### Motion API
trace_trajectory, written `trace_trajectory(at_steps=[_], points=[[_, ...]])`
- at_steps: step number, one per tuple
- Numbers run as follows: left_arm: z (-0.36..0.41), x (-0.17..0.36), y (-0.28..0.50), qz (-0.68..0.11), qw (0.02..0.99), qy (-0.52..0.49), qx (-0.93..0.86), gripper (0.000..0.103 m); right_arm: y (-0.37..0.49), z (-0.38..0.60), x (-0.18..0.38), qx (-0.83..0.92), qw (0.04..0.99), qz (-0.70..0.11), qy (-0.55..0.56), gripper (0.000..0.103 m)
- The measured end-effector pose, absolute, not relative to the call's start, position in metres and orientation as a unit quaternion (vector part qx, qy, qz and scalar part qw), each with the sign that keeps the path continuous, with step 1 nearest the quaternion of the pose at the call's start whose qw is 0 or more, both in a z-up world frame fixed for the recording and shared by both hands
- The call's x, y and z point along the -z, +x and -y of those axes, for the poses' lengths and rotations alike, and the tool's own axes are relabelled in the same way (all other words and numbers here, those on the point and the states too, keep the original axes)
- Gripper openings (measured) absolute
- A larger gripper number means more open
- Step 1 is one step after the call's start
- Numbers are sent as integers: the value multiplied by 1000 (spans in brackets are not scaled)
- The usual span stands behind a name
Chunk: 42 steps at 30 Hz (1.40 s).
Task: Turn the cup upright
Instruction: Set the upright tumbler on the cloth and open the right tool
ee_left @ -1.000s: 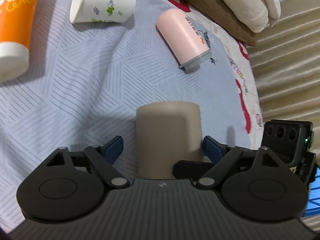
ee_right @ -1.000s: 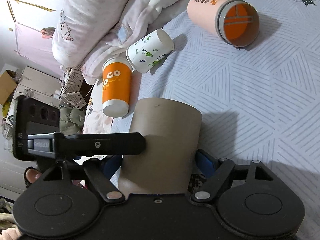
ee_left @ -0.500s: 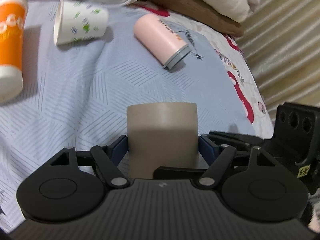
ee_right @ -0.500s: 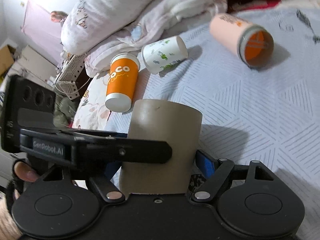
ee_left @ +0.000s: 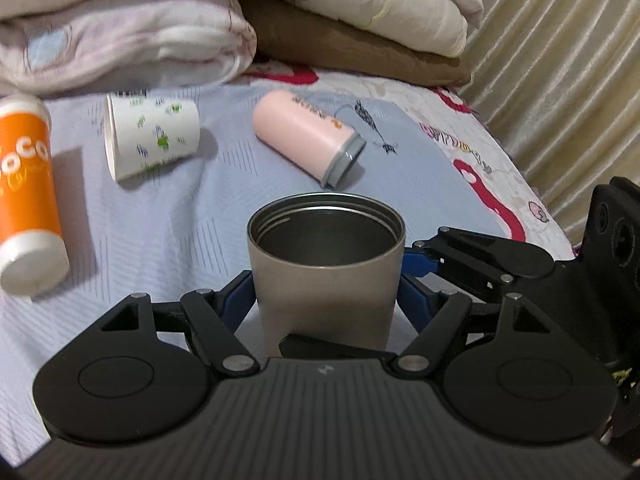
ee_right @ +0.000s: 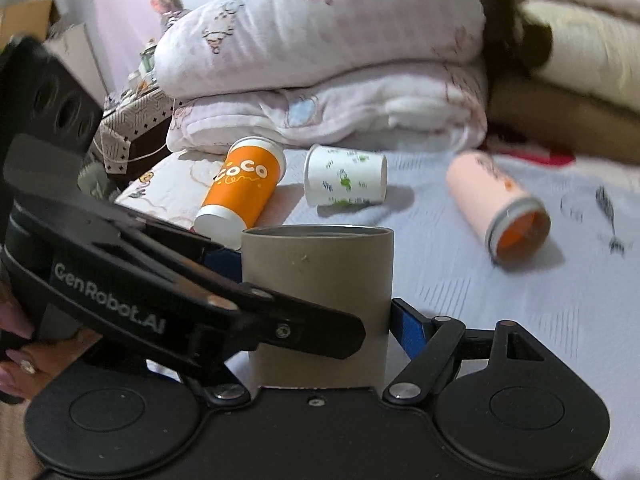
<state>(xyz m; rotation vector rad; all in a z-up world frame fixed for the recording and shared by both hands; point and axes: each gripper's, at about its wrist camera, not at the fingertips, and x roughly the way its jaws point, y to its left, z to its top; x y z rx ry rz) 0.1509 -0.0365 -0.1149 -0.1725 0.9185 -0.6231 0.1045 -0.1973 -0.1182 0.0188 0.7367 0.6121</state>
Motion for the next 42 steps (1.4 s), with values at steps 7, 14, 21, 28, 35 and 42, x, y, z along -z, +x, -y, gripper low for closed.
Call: trace_trajectory(at_steps=[7, 14, 21, 28, 35, 42], points=[[46, 102, 163, -356, 885, -41, 297, 75, 122, 202, 114, -302, 913, -275, -18, 81], [56, 110, 171, -319, 898, -10, 302, 75, 128, 195, 124, -283, 933, -206, -83, 81], [74, 125, 168, -316, 903, 3, 291, 75, 126, 199, 141, -270, 934, -194, -129, 81], [77, 125, 167, -321, 901, 0, 291, 76, 125, 203, 139, -268, 935, -198, -122, 81], [79, 128, 169, -342, 896, -19, 284, 81, 126, 208, 138, -267, 934, -217, -94, 82], [80, 127, 166, -352, 893, -13, 279, 87, 123, 216, 138, -260, 931, -245, -72, 85]])
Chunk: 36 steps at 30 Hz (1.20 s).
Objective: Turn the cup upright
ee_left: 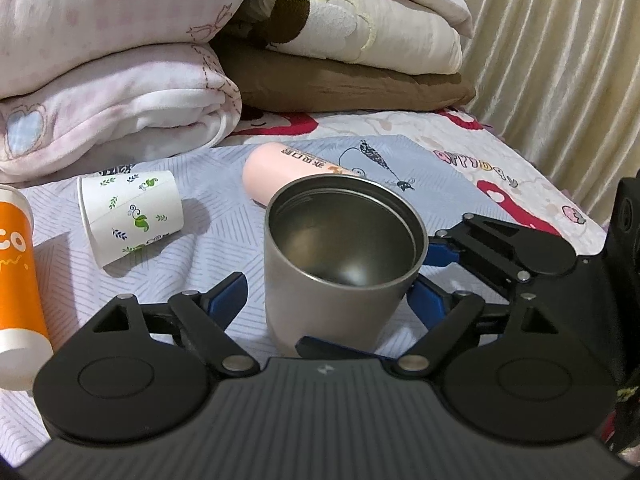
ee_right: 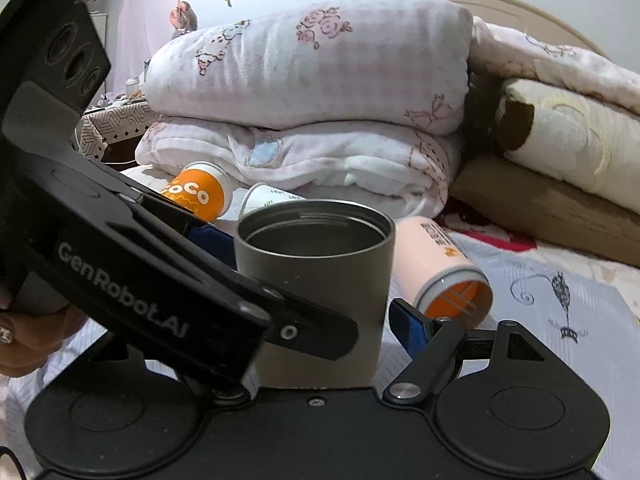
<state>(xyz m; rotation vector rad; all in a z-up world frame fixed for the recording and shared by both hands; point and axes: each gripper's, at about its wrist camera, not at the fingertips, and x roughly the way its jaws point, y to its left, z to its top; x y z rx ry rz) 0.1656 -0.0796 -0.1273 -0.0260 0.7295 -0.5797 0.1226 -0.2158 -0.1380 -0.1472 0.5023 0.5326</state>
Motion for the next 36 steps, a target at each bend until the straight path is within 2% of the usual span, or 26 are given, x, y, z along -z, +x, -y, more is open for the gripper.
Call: trace_trajectory(at_steps=[4, 6, 19, 23, 29, 36], points=[[79, 124, 161, -359, 893, -10, 269, 87, 118, 217, 135, -252, 930, -258, -73, 87], [77, 121, 158, -364, 893, -12, 264, 87, 116, 218, 132, -244, 930, -264, -71, 91], [46, 86, 132, -388, 897, -47, 207, 88, 89, 226, 101, -187, 929, -314, -61, 93], [35, 62, 115, -385, 909, -7, 160, 97, 72, 232, 78, -176, 937, -301, -31, 94], [18, 27, 83, -381, 916, 9, 127, 103, 42, 231, 46, -155, 948, -276, -33, 94], [12, 2, 38, -394, 913, 17, 107, 103, 4, 223, 2, -156, 957, -243, -20, 95]])
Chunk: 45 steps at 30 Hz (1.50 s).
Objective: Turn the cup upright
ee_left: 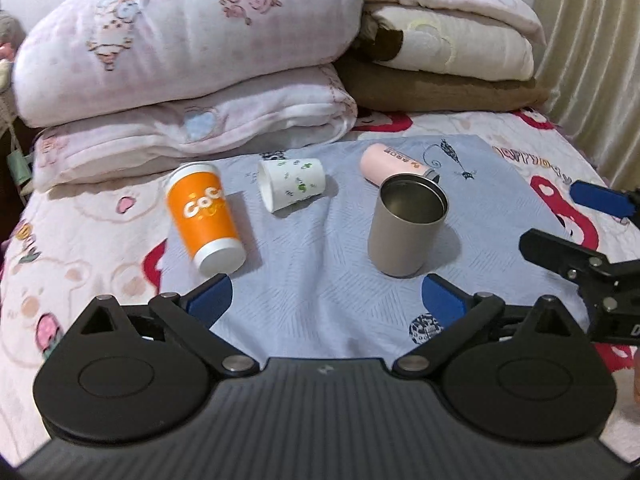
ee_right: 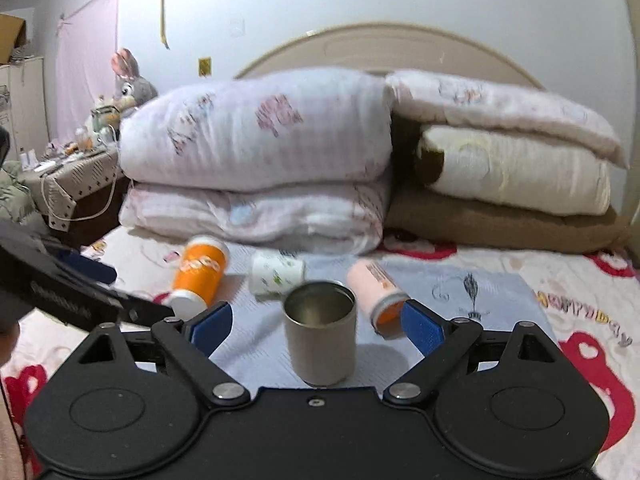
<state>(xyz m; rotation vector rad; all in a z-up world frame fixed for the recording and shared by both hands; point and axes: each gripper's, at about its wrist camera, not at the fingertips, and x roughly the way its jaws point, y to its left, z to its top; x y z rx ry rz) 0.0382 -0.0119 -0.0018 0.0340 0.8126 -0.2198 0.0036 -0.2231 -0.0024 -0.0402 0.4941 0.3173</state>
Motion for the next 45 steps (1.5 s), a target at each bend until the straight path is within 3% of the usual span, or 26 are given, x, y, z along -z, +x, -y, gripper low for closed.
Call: trace_trajectory(at_steps=[5, 20, 45], points=[[4, -15, 8, -375, 924, -7, 79, 103, -26, 212, -17, -142, 964, -223, -37, 103], [-4, -13, -26, -377, 926, -4, 12, 103, -53, 202, -21, -49, 952, -301, -6, 103], [-5, 3, -21, -396, 918, 8, 7, 103, -48, 202, -2, 12, 935, -353, -12, 103]])
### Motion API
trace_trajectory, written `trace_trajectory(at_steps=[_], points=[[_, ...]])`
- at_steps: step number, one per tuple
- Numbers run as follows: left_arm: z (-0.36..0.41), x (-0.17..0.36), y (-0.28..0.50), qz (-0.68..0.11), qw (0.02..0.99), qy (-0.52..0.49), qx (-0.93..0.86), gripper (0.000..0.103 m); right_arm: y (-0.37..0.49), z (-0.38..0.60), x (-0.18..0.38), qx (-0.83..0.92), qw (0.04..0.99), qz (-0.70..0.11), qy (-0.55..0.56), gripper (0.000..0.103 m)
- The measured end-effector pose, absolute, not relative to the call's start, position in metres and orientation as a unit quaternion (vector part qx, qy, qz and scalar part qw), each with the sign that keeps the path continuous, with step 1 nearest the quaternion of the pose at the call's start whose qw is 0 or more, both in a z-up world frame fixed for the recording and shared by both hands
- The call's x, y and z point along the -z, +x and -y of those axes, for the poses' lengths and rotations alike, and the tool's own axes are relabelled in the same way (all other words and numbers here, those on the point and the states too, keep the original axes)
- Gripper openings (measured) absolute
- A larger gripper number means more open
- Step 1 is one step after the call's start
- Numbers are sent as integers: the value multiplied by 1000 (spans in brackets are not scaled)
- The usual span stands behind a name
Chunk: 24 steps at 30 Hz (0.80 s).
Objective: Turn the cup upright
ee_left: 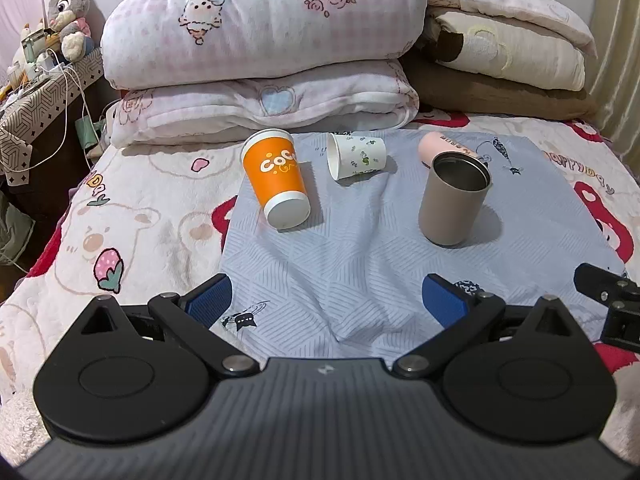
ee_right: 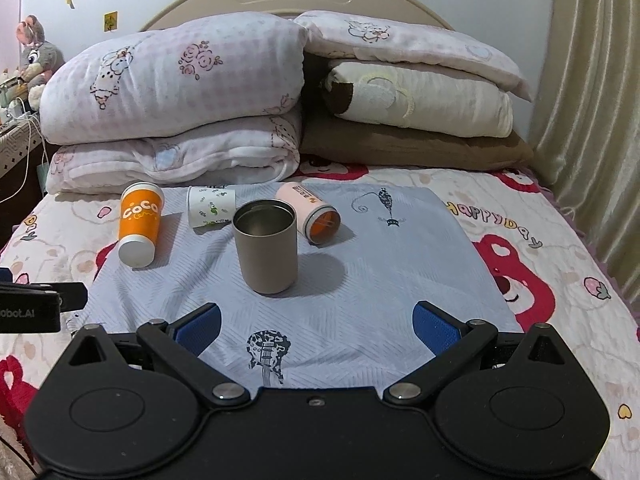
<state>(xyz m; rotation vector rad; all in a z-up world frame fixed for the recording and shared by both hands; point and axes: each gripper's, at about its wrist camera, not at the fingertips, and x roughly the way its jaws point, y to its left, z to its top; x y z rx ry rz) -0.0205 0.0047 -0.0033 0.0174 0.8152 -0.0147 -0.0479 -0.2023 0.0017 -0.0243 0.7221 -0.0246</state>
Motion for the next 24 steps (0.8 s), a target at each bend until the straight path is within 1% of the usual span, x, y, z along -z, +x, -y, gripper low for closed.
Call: trace_trajectory(at_steps=[24], points=[[-12, 8, -18, -407, 913, -2, 3, 103, -50, 205, -3, 21, 935, -353, -17, 103]])
